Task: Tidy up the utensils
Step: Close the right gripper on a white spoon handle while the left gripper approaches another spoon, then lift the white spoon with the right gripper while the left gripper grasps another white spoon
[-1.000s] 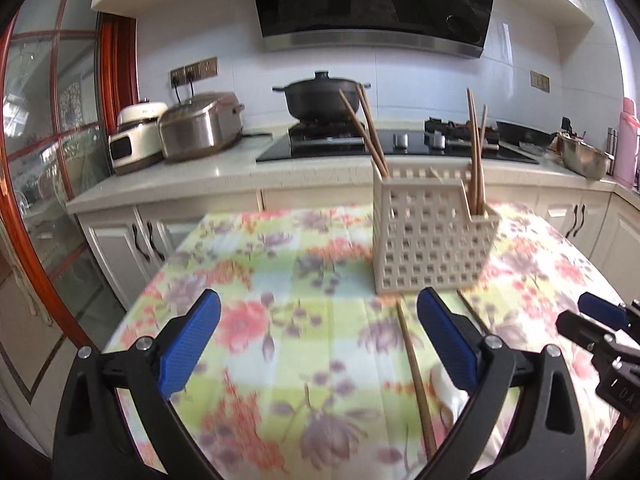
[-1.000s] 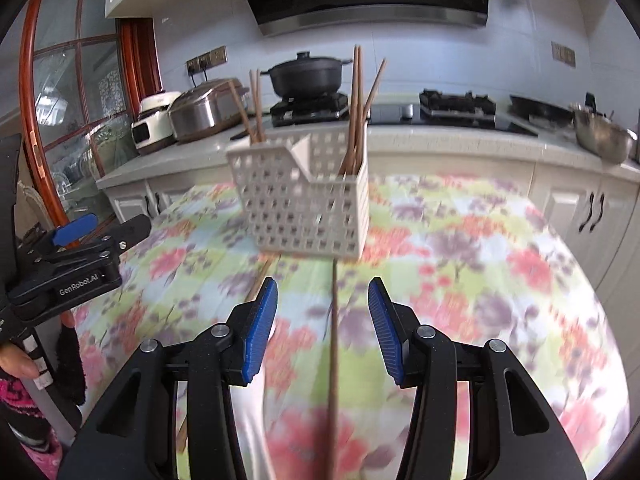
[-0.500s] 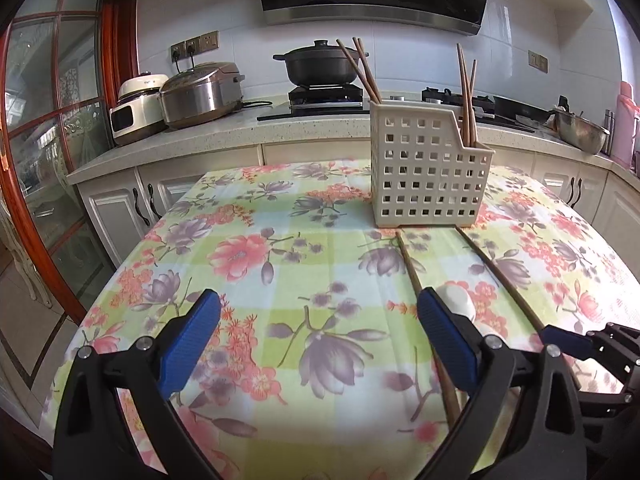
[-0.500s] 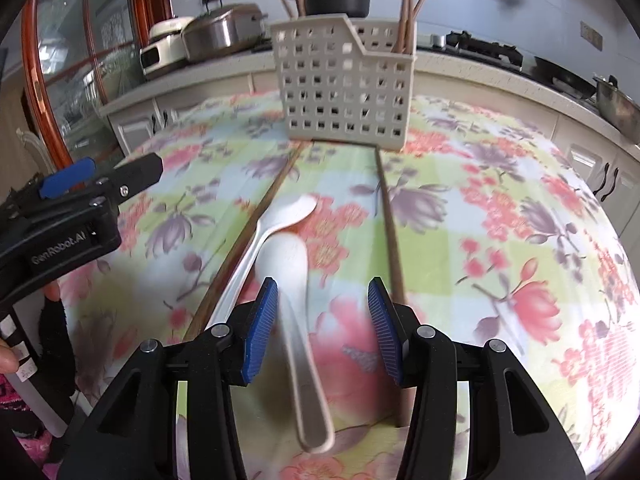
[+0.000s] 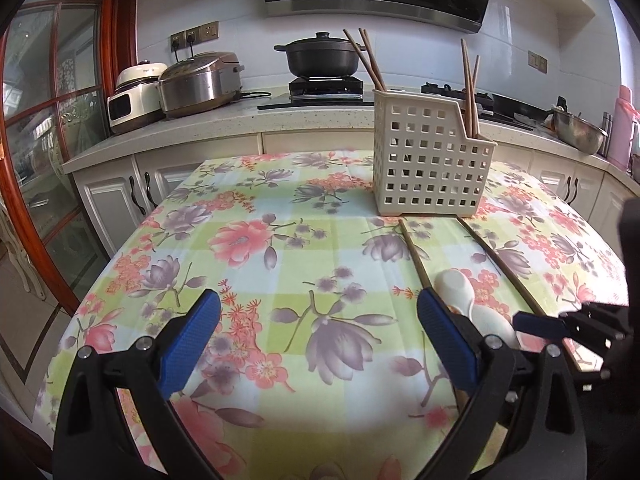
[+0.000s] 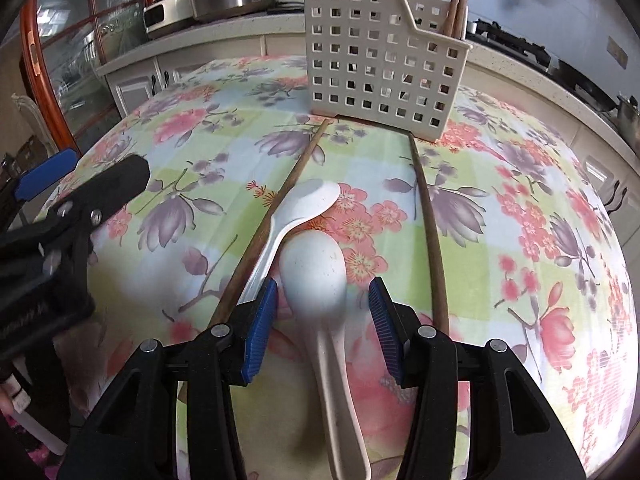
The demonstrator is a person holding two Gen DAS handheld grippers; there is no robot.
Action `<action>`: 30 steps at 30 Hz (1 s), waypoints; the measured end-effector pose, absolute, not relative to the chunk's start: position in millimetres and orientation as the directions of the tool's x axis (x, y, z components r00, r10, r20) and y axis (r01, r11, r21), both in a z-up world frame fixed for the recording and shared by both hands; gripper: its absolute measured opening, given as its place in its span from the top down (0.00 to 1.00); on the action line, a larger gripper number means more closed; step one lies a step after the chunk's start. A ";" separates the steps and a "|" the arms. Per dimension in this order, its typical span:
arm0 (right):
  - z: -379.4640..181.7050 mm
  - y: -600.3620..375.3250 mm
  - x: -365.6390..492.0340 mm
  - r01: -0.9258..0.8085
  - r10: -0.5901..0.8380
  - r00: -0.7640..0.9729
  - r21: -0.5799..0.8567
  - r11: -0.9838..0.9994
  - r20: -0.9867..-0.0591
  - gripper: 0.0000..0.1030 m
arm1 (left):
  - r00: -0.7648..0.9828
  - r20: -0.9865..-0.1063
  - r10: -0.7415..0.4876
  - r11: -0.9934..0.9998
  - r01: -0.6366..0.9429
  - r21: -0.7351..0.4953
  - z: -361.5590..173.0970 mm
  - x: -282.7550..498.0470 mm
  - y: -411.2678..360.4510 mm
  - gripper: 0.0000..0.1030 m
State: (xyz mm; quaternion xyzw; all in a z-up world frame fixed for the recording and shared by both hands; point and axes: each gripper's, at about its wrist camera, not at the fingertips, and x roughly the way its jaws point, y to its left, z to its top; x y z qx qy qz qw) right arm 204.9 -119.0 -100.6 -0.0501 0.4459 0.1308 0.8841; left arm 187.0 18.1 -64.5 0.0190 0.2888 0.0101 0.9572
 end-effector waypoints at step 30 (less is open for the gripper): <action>-71.9 -219.7 190.4 -0.115 0.259 0.726 0.259 0.959 -0.637 0.67 | 0.667 -0.729 -0.153 0.969 0.247 0.023 -86.6 236.1 -68.9 0.50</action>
